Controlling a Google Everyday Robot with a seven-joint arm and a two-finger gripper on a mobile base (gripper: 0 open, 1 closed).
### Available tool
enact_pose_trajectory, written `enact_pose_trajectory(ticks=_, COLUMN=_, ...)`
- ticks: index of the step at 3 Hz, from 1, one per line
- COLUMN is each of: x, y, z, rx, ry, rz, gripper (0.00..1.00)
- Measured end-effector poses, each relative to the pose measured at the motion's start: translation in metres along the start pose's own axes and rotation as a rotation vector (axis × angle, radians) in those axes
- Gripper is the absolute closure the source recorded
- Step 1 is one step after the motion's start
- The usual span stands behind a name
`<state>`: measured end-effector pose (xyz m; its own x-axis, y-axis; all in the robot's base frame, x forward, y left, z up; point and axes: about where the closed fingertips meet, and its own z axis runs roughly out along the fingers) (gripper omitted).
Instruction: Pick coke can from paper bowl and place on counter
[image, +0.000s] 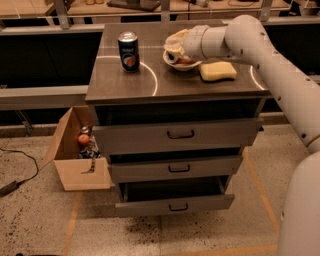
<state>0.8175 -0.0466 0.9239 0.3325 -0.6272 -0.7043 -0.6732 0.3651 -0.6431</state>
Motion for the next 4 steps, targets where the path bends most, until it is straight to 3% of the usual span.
enact_pose_trajectory(ticks=2, x=-0.013, y=-0.034, z=-0.013, rx=0.100, ry=-0.004, rz=-0.037, gripper=0.24)
enact_pose_trajectory(ticks=3, x=-0.022, y=-0.054, z=-0.016, rx=0.121, ry=-0.010, rz=-0.081, gripper=0.02)
enact_pose_trajectory(ticks=4, x=-0.026, y=-0.070, z=-0.020, rx=0.126, ry=-0.001, rz=-0.128, gripper=0.00)
